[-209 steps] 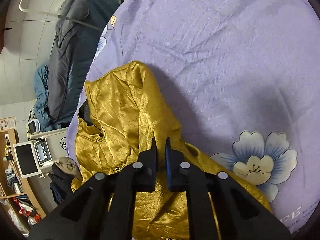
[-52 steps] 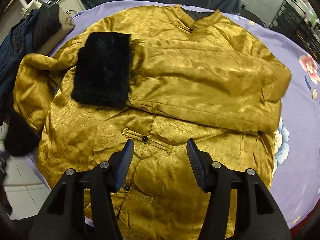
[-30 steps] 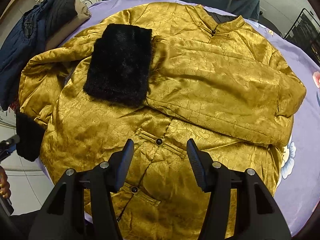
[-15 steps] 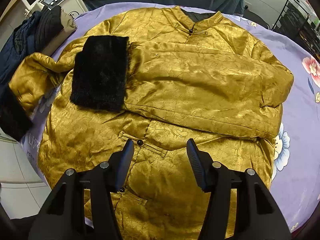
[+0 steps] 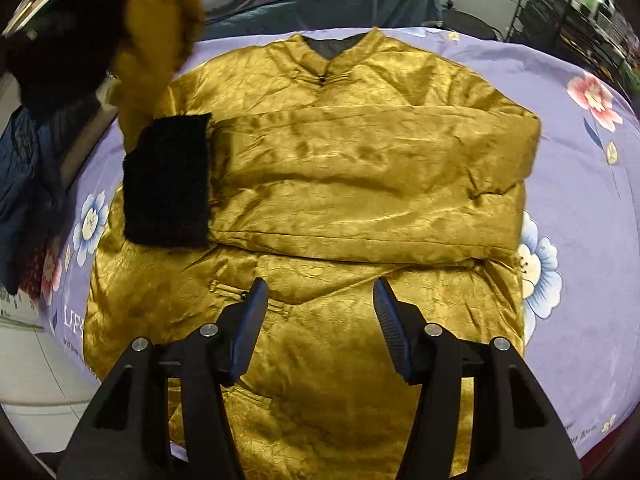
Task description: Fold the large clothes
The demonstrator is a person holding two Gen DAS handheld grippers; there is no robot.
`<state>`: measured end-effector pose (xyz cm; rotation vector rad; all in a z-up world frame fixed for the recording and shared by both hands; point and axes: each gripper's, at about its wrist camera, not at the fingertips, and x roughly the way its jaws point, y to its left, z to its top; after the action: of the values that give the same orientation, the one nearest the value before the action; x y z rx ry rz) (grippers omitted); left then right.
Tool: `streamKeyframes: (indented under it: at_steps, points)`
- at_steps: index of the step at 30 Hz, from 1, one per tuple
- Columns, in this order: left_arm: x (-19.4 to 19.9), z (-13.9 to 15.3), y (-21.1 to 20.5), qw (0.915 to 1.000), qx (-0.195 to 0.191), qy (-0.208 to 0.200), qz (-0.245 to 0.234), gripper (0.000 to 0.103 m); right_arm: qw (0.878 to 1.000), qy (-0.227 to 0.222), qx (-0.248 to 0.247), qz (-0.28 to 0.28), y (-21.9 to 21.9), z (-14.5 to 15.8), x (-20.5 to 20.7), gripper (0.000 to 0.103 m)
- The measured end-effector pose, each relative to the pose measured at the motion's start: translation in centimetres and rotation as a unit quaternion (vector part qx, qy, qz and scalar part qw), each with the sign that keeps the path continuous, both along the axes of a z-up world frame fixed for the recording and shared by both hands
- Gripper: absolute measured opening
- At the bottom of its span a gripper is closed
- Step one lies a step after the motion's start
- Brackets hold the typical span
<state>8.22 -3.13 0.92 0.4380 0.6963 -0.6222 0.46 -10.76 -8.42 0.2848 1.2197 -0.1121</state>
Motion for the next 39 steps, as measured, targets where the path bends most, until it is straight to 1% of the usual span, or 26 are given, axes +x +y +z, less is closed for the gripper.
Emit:
streamKeyframes:
  at_steps: [1, 3, 4, 5, 7, 8, 10, 13, 15, 17, 20, 21, 22, 24, 25, 27, 28, 30, 32, 33, 34, 35, 36, 37, 38, 39]
  points:
    - [-0.6, -0.9, -0.9, 0.9999, 0.013, 0.004, -0.006, 0.029, 1.0, 0.001, 0.002, -0.007, -0.5, 0.0, -0.2, 0.055]
    - [-2.0, -1.9, -2.1, 0.9995, 0.021, 0.009, -0.022, 0.041, 1.0, 0.003, 0.002, -0.018, -1.4, -0.1, -0.6, 0.055]
    - [-2.8, -2.1, -2.2, 0.9994, 0.021, 0.006, -0.027, 0.056, 1.0, 0.002, 0.001, -0.02, -1.7, -0.1, -0.7, 0.055]
    - [-3.8, -1.9, -2.2, 0.9993, 0.019, -0.006, -0.033, 0.075, 1.0, 0.001, -0.001, -0.023, -2.1, 0.0, -0.7, 0.055]
    - [-5.5, -1.4, -1.1, 0.9988, 0.013, -0.031, -0.035, 0.094, 1.0, -0.001, -0.004, -0.025, -2.6, 0.0, -0.5, 0.055]
    - [-6.2, -1.0, -0.7, 0.9983, 0.009, -0.042, -0.039, 0.094, 1.0, -0.004, -0.006, -0.026, -2.8, 0.2, -0.3, 0.055]
    - [-7.3, -0.4, 0.1, 0.9975, 0.016, -0.055, -0.042, 0.094, 1.0, -0.012, -0.008, -0.023, -3.0, 0.4, 0.2, 0.055]
    - [-7.9, -0.1, 2.1, 0.9974, 0.031, -0.064, -0.01, 0.094, 0.999, -0.038, -0.006, -0.005, -2.6, 1.4, 1.3, 0.055]
    - [-7.4, 0.0, 4.2, 0.9979, 0.034, -0.051, 0.024, 0.094, 0.998, -0.059, -0.002, 0.02, -1.7, 2.2, 1.9, 0.055]
    - [-6.7, -0.4, 6.7, 0.997, 0.032, -0.027, 0.065, 0.094, 0.995, -0.077, -0.015, 0.068, 0.2, 2.9, 2.5, 0.055]
    - [-5.7, -1.8, 11.1, 0.9889, 0.045, 0.007, 0.141, 0.094, 0.985, -0.095, -0.052, 0.137, 3.2, 3.4, 2.1, 0.055]
    - [-5.5, -2.1, 12.1, 0.9861, 0.049, 0.016, 0.158, 0.094, 0.981, -0.1, -0.057, 0.155, 4.1, 3.5, 1.7, 0.055]
    - [-5.4, -2.5, 13.2, 0.9824, 0.054, 0.027, 0.177, 0.094, 0.977, -0.108, -0.061, 0.176, 5.2, 3.5, 0.9, 0.055]
    - [-5.3, -3.2, 15.3, 0.9753, 0.051, 0.052, 0.209, 0.094, 0.969, -0.122, -0.076, 0.201, 6.5, 3.7, -0.4, 0.055]
    - [-5.2, -3.4, 16.2, 0.972, 0.046, 0.064, 0.222, 0.094, 0.962, -0.134, -0.09, 0.222, 7.4, 3.8, -1.4, 0.055]
    - [-5.3, -3.6, 17.1, 0.9684, 0.042, 0.073, 0.235, 0.094, 0.948, -0.144, -0.118, 0.257, 8.7, 3.7, -2.9, 0.055]
    - [-5.4, -3.7, 17.3, 0.9678, 0.043, 0.077, 0.236, 0.094, 0.939, -0.142, -0.133, 0.283, 9.6, 3.3, -3.6, 0.055]
    - [-5.4, -3.8, 17.1, 0.9684, 0.042, 0.081, 0.232, 0.094, 0.927, -0.125, -0.163, 0.314, 10.4, 2.0, -4.3, 0.055]
    - [-5.3, -3.8, 16.6, 0.9709, 0.04, 0.081, 0.222, 0.094, 0.909, -0.112, -0.23, 0.328, 11.2, 0.2, -4.8, 0.055]
    - [-5.3, -3.7, 16.2, 0.9719, 0.039, 0.08, 0.218, 0.094, 0.902, -0.113, -0.251, 0.332, 11.4, -0.4, -4.9, 0.055]
    - [-5.2, -3.5, 15.6, 0.9735, 0.038, 0.079, 0.211, 0.094, 0.892, -0.118, -0.279, 0.336, 11.6, -1.0, -4.7, 0.055]
    - [-5.1, -3.4, 15.2, 0.9748, 0.037, 0.078, 0.206, 0.094, 0.884, -0.121, -0.297, 0.341, 11.7, -1.4, -4.4, 0.055]
    - [-5.0, -3.2, 14.6, 0.9762, 0.035, 0.077, 0.2, 0.094, 0.878, -0.126, -0.306, 0.344, 11.9, -1.4, -3.9, 0.055]
    - [-4.9, -3.1, 14.3, 0.977, 0.031, 0.077, 0.197, 0.094, 0.876, -0.139, -0.308, 0.343, 12.0, -1.0, -3.2, 0.053]
    - [-4.9, -2.9, 14.0, 0.9774, 0.027, 0.076, 0.195, 0.094, 0.878, -0.153, -0.302, 0.339, 11.9, -0.3, -2.6, 0.037]
    - [-4.8, -2.7, 13.9, 0.9778, 0.023, 0.075, 0.194, 0.094, 0.882, -0.16, -0.291, 0.335, 11.8, 0.4, -1.9, 0.026]
